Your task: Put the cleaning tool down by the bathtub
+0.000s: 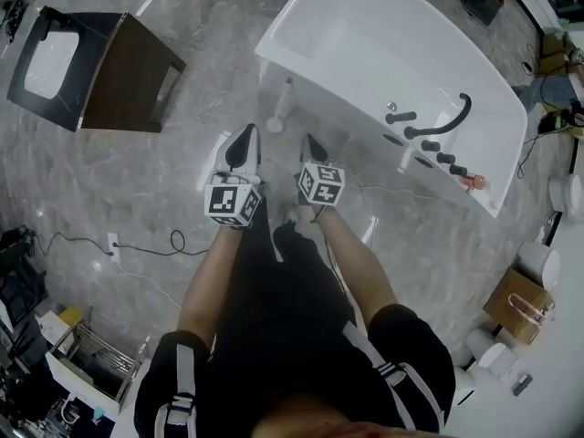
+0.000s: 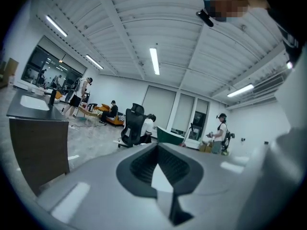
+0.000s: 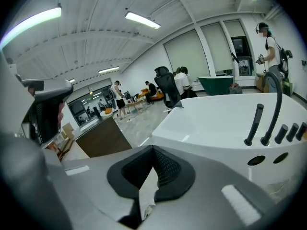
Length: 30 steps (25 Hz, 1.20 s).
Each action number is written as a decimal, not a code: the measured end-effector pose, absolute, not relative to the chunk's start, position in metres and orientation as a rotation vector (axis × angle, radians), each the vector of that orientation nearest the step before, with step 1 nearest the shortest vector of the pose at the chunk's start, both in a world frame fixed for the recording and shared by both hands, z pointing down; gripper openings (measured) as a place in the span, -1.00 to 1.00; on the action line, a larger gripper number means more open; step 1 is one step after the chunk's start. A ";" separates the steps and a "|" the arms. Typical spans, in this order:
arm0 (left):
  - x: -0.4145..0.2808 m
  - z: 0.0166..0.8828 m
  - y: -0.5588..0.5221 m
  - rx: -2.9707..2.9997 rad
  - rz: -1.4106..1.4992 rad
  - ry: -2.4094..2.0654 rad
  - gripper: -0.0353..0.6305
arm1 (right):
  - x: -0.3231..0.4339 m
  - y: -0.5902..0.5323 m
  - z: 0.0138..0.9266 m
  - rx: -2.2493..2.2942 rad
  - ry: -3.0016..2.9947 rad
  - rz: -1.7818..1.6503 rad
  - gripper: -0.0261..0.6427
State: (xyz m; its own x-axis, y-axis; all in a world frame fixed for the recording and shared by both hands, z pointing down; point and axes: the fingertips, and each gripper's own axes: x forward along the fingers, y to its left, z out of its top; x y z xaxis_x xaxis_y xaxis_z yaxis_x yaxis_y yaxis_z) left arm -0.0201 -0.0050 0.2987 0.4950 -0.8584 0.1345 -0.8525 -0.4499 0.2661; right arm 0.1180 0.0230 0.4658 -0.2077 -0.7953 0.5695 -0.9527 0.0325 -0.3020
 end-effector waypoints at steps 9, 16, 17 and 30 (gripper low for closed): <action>-0.010 0.276 0.051 2.440 -0.026 -1.457 -0.87 | 0.122 0.074 0.419 1.785 -2.132 0.896 -0.93; -0.004 0.258 0.091 2.458 -0.030 -1.442 -0.87 | 0.131 0.105 0.369 1.812 -2.210 0.824 -0.93; -0.004 0.256 0.096 2.461 -0.032 -1.440 -0.87 | 0.132 0.109 0.361 1.819 -2.224 0.810 -0.93; 0.001 0.240 0.153 2.484 -0.054 -1.417 -0.87 | 0.142 0.169 0.299 1.891 -2.330 0.739 -0.93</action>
